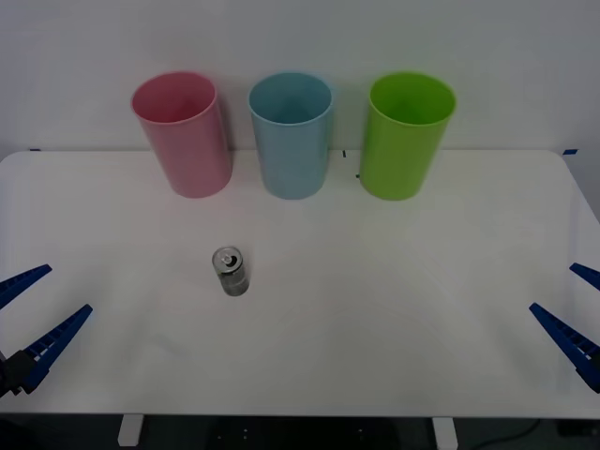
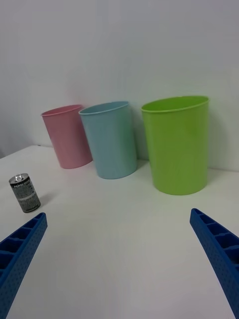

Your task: Grasp the object on the table and drop it into the matching bin: aluminum can to the light blue bin, PET bottle to the pink bin.

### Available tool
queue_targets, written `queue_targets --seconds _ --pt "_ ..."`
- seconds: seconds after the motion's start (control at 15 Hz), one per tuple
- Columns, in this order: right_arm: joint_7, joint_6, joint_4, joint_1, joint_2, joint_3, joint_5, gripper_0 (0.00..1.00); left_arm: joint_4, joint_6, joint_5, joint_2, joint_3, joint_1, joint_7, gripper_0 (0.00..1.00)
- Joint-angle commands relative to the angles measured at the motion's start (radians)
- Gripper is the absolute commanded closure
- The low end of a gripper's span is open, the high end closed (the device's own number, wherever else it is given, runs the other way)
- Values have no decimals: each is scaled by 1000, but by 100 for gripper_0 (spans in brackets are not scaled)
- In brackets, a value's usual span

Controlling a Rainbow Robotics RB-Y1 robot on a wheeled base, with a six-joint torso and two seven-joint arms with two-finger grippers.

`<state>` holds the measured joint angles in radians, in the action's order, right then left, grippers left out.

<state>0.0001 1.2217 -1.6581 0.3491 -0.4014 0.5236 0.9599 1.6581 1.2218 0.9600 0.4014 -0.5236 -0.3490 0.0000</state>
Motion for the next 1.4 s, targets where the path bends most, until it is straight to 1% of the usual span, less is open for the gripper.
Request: queue_targets --seconds 0.07,0.13,0.2,0.27,0.33,0.47,0.8,1.27,1.4 --pt "0 0 0 0 0 0 0 0 0 0 0 0 0 0 0 0" --pt "0 0 0 0 0 0 0 0 0 0 0 0 0 0 0 0" --pt "0 0 0 0 0 0 0 0 -9 1 -7 -27 2 -13 -2 0" --pt "0 0 0 0 0 0 0 0 -4 4 -21 -38 -1 -16 -6 0" --pt "0 0 0 0 0 0 0 0 -3 1 -49 -38 13 -22 -8 0" --pt "0 0 0 0 0 0 0 0 -4 1 -56 -35 16 -30 -15 0" --pt "0 0 0 0 0 0 0 0 -4 1 -53 -36 25 -73 -40 0" --pt "0 0 0 0 0 0 0 0 -6 -18 -12 -36 34 -130 -97 0" --pt "0 0 0 0 0 0 0 0 -34 -36 -7 -36 34 -137 -120 0"
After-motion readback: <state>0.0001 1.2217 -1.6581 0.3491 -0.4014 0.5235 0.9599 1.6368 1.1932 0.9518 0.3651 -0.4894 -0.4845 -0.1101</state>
